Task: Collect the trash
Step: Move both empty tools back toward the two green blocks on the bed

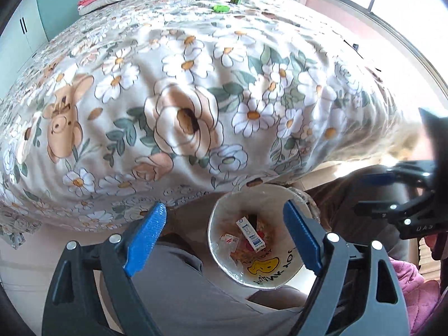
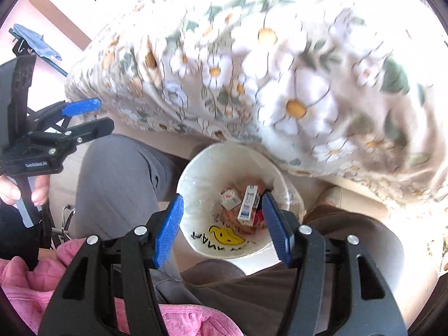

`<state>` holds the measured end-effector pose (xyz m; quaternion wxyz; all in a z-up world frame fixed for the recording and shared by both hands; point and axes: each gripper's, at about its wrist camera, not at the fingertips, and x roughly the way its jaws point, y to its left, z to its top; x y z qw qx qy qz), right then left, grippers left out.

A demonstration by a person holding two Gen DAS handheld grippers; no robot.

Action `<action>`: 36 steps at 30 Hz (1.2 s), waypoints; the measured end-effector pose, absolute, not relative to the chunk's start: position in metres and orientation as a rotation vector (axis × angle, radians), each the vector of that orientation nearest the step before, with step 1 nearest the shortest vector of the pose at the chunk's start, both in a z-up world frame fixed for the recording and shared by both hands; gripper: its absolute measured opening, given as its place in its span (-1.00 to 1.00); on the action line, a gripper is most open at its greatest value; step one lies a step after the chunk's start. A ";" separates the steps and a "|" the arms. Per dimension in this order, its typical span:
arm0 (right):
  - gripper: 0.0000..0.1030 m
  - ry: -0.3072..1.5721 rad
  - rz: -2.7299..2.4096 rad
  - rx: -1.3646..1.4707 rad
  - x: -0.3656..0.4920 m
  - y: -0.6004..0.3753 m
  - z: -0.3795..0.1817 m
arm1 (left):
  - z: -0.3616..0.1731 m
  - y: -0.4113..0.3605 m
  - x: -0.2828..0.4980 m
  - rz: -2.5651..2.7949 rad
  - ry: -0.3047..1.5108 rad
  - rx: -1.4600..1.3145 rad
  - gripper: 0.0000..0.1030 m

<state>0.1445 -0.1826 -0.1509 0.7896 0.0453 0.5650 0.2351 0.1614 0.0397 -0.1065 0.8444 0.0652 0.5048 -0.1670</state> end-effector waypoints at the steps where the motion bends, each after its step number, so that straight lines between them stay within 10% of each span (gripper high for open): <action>1: 0.15 1.181 0.501 0.092 0.146 -0.187 -0.136 | -0.098 0.038 0.165 -0.351 1.043 0.150 0.73; 16: 0.29 0.822 0.454 -0.025 0.184 -0.221 0.026 | -0.003 0.011 0.211 -0.363 0.837 0.259 0.77; 36: 0.29 0.726 0.375 -0.101 0.312 -0.261 0.060 | 0.011 -0.040 0.328 -0.429 0.763 0.436 0.77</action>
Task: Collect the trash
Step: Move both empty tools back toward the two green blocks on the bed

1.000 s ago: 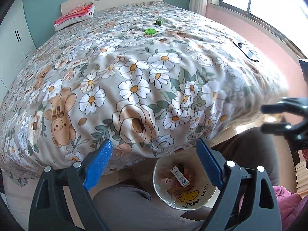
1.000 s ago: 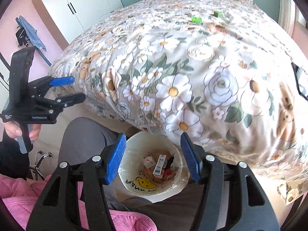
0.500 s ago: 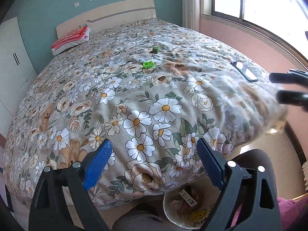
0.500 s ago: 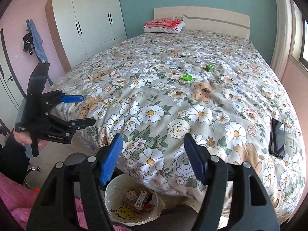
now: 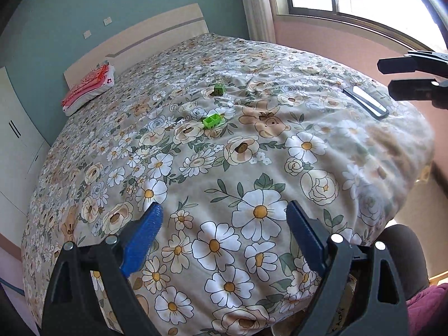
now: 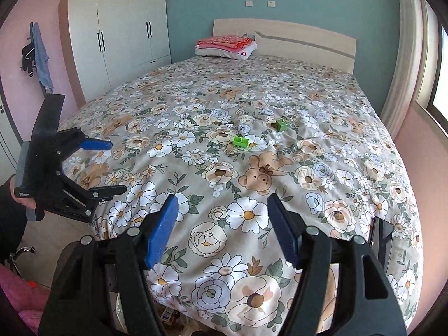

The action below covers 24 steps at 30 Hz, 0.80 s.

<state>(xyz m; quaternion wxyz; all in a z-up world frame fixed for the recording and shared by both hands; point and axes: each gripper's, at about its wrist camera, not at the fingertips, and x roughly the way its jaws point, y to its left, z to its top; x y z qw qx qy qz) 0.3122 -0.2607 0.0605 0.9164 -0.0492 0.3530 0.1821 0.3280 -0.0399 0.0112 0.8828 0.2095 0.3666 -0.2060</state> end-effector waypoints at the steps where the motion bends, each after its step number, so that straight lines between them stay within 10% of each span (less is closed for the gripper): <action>1: 0.29 0.729 0.369 -0.101 0.321 -0.263 0.059 | 0.010 -0.043 0.337 -0.434 0.767 0.440 0.77; 24: 0.29 0.865 0.318 -0.033 0.570 -0.290 -0.023 | -0.061 -0.094 0.549 -0.647 0.869 0.450 0.77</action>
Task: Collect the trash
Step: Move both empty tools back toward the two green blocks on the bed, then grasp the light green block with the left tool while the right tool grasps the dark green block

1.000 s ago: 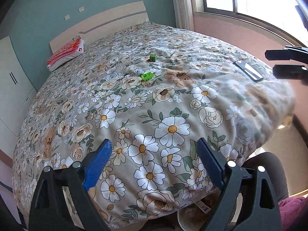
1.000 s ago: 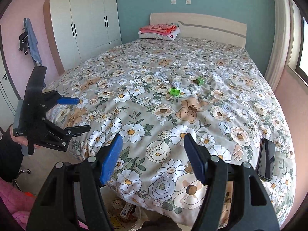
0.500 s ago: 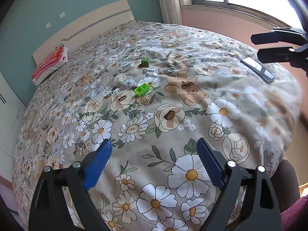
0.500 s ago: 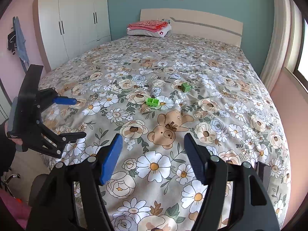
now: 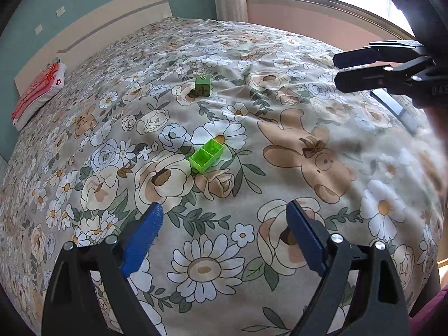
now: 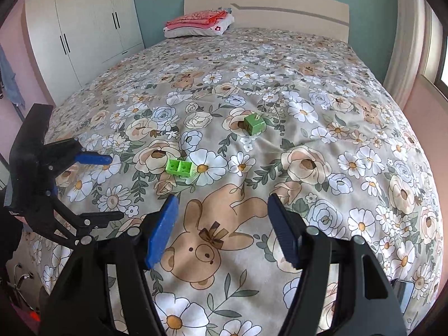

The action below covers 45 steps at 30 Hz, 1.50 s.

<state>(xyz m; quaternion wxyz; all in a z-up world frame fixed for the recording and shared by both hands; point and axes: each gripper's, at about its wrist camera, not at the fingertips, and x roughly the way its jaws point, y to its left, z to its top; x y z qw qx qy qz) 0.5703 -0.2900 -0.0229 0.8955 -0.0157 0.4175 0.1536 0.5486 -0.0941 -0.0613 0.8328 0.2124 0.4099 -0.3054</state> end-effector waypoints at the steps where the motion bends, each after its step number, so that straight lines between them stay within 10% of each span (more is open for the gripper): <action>1: 0.29 0.874 0.319 -0.035 0.582 -0.290 -0.028 | -0.063 -0.095 0.558 -0.660 0.871 0.448 0.77; 23: 0.29 0.972 0.389 -0.165 0.793 -0.272 -0.116 | -0.118 -0.135 0.647 -0.907 0.884 0.416 0.72; 28: 0.24 0.982 0.386 -0.203 0.814 -0.266 -0.128 | -0.124 -0.136 0.651 -0.903 0.901 0.395 0.20; 34: -0.30 0.993 0.407 -0.193 0.818 -0.265 -0.134 | -0.125 -0.127 0.655 -0.878 0.953 0.336 -0.43; 45: -0.41 1.005 0.328 -0.067 0.782 -0.272 -0.115 | -0.113 -0.107 0.632 -0.712 0.990 0.259 -0.47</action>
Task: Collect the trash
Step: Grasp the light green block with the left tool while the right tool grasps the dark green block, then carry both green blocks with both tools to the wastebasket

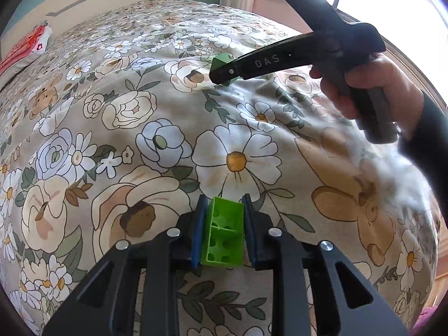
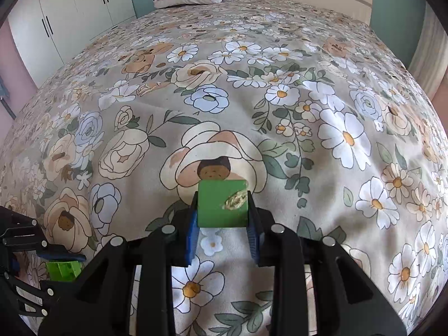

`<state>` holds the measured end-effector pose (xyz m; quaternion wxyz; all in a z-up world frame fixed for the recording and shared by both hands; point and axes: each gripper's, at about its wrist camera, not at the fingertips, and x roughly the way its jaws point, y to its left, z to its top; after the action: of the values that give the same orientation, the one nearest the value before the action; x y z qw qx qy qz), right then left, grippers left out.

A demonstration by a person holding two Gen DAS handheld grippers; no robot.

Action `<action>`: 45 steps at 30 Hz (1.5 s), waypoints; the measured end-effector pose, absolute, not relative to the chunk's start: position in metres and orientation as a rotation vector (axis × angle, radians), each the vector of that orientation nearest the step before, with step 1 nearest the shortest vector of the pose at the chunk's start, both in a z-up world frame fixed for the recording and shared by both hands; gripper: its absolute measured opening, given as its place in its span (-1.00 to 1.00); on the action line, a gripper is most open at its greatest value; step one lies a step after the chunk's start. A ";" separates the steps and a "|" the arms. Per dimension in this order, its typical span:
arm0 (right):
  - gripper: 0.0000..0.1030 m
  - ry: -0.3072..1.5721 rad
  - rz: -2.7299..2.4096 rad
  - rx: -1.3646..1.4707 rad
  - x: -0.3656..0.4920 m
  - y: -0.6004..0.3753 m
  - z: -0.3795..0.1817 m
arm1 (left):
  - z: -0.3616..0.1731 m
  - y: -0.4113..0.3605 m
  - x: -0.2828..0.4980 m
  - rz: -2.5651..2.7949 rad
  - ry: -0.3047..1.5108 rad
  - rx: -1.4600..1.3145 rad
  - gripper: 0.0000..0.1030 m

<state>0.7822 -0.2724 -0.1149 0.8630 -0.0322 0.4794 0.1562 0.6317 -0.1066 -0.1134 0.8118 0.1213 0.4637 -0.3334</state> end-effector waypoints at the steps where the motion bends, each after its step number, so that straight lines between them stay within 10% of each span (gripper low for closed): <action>1: -0.41 1.003 0.321 -0.054 0.777 -0.274 -0.110 | -0.110 -0.105 0.630 -0.695 0.989 0.256 -0.47; 45: -0.41 0.573 0.244 -0.164 0.384 -0.206 0.272 | 0.230 -0.011 0.358 -0.077 0.600 0.124 -0.47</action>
<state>0.3836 -0.2063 0.2719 0.9486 -0.0808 0.2816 0.1201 0.3582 -0.0114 0.2298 0.9528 0.0608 0.2951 -0.0379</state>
